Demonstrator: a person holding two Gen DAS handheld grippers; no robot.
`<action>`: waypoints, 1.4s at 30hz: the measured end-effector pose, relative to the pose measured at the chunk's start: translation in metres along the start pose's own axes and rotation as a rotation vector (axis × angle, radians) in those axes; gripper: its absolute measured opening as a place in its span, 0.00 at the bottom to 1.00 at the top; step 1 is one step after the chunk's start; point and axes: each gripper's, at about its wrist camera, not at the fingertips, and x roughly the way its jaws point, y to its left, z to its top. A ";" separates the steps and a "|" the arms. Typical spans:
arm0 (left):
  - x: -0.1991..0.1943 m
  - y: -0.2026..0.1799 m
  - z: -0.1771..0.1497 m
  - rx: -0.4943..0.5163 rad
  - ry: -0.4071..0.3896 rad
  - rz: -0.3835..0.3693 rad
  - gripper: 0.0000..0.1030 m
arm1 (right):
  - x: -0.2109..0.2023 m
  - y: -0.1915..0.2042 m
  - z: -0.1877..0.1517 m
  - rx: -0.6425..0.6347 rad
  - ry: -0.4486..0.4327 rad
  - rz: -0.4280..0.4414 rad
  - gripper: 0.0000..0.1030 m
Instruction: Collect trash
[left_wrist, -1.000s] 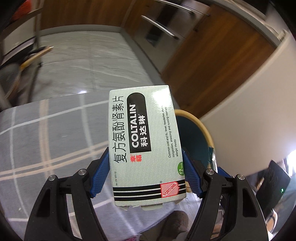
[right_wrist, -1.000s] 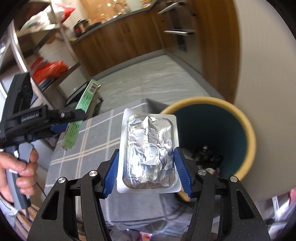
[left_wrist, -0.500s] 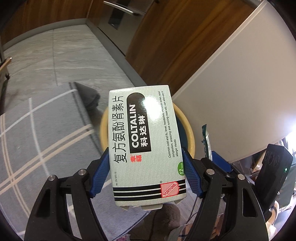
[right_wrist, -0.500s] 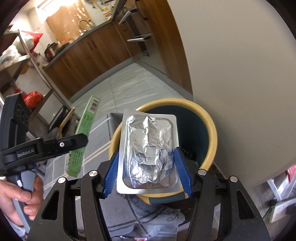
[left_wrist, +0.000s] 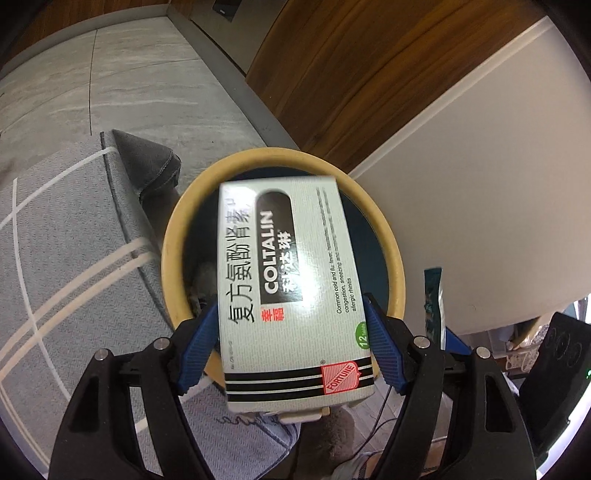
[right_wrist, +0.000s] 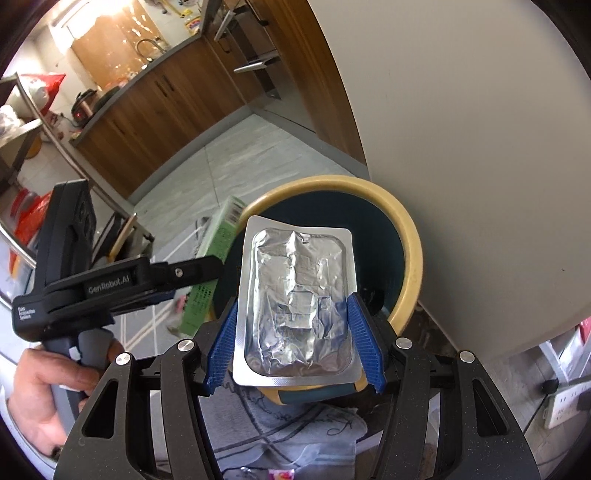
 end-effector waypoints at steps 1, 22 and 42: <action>0.001 0.002 0.002 -0.008 -0.001 -0.002 0.73 | 0.001 0.001 0.001 -0.003 0.003 0.001 0.58; -0.074 0.011 -0.009 0.006 -0.146 0.055 0.84 | 0.019 0.020 0.010 -0.079 0.010 -0.011 0.72; -0.154 -0.030 -0.065 0.171 -0.393 0.175 0.94 | -0.073 0.031 -0.014 -0.194 -0.123 -0.049 0.83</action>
